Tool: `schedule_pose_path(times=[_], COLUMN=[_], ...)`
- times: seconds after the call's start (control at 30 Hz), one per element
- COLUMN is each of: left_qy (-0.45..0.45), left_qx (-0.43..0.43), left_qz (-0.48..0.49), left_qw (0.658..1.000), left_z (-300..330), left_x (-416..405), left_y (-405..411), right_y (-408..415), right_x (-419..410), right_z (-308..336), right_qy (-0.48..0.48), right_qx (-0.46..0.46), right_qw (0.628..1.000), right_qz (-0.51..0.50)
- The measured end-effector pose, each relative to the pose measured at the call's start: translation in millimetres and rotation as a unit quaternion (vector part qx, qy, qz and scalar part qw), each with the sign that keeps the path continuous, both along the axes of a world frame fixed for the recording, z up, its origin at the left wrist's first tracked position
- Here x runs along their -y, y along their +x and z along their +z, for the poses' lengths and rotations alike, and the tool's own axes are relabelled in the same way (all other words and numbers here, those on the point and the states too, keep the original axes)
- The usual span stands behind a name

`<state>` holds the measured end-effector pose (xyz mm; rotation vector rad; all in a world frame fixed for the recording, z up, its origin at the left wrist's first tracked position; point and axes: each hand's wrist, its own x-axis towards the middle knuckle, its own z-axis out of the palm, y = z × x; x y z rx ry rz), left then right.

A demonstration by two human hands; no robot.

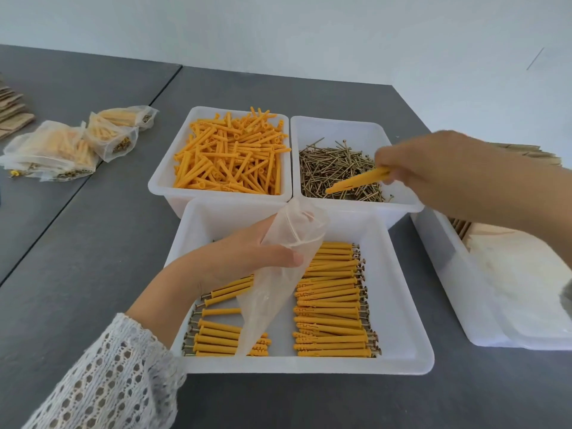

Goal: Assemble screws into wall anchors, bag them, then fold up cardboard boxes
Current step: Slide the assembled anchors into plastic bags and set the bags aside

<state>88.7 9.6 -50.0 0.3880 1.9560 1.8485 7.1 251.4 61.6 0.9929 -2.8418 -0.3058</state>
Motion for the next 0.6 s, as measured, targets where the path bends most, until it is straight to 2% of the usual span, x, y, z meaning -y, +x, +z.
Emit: schedule_pose_path(times=[0.13, 0.2, 0.27, 0.33, 0.4, 0.43, 0.5, 0.6], left_qy=[0.015, 0.027, 0.053, 0.07, 0.05, 0.038, 0.026, 0.031], left_qx=[0.018, 0.028, 0.042, 0.05, 0.043, 0.039, 0.04, 0.066], left_qz=[-0.002, -0.005, -0.002, 0.027, 0.063, 0.068, 0.067, 0.072], left_qw=[1.0, 0.999, 0.998, 0.996, 0.996, 0.996, 0.997, 0.995], left_z=[-1.4, -0.7, 0.9, 2.2, 2.9, 2.7, 1.8, -1.5], left_x=[0.5, 1.0, 1.7, 2.6, 3.9, 4.5, 5.6, 7.8], left_y=[-2.0, -1.8, -1.2, -1.7, -2.5, -3.1, -4.0, -5.2], right_y=[4.0, 6.0, 7.7, 4.3, -4.4, -9.0, -14.7, -9.3], right_x=[34.7, 52.6, 62.7, 61.6, 52.2, 46.0, 34.2, 24.2], right_z=[-14.0, -27.7, -33.4, -32.6, -34.0, -37.4, -49.5, -90.6], right_qy=[0.06, 0.043, -0.041, -0.159, -0.26, -0.28, -0.233, -0.033], right_qx=[-0.082, -0.028, 0.106, 0.214, 0.229, 0.215, 0.194, 0.248], right_qw=[0.987, 0.979, 0.968, 0.937, 0.92, 0.924, 0.949, 0.967], right_qz=[0.126, 0.198, 0.225, 0.226, 0.181, 0.146, 0.087, 0.041])
